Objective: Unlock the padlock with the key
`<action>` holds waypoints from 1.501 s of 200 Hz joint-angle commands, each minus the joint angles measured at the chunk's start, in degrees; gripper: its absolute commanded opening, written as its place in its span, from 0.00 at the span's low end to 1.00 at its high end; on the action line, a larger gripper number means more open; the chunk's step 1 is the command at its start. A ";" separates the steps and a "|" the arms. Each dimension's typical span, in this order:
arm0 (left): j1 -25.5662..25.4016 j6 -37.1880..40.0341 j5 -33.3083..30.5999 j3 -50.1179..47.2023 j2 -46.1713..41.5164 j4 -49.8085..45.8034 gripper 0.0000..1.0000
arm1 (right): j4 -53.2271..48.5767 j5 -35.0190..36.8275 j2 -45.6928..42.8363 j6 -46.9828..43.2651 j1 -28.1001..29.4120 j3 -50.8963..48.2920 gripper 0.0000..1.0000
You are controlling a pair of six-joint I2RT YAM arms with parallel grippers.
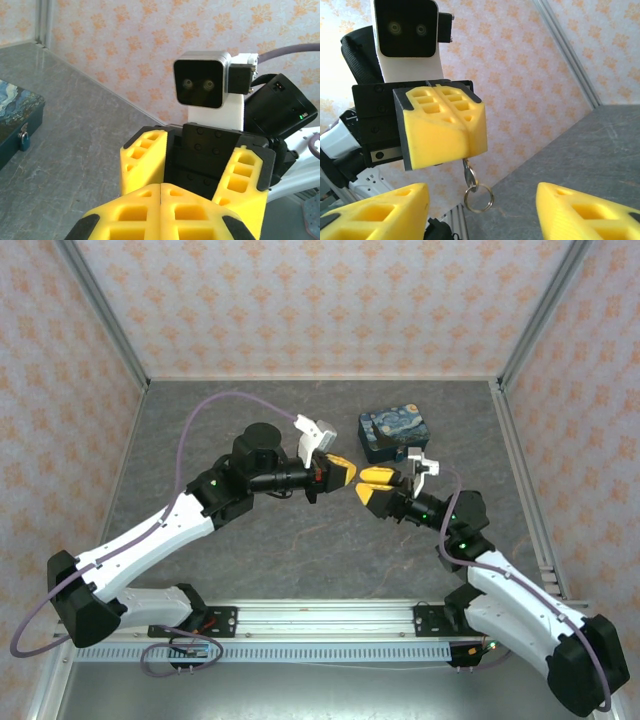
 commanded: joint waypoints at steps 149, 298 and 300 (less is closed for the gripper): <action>-0.28 1.71 0.76 3.03 0.82 1.00 0.00 | 2.42 -2.63 2.04 -0.44 2.00 3.67 0.28; -0.26 2.06 0.30 2.88 0.91 0.64 0.00 | -1.65 -0.06 -0.16 -2.00 1.97 2.83 0.11; -0.26 2.00 0.31 2.90 0.91 0.68 0.00 | -1.67 -0.07 -0.13 -2.00 1.99 2.86 0.11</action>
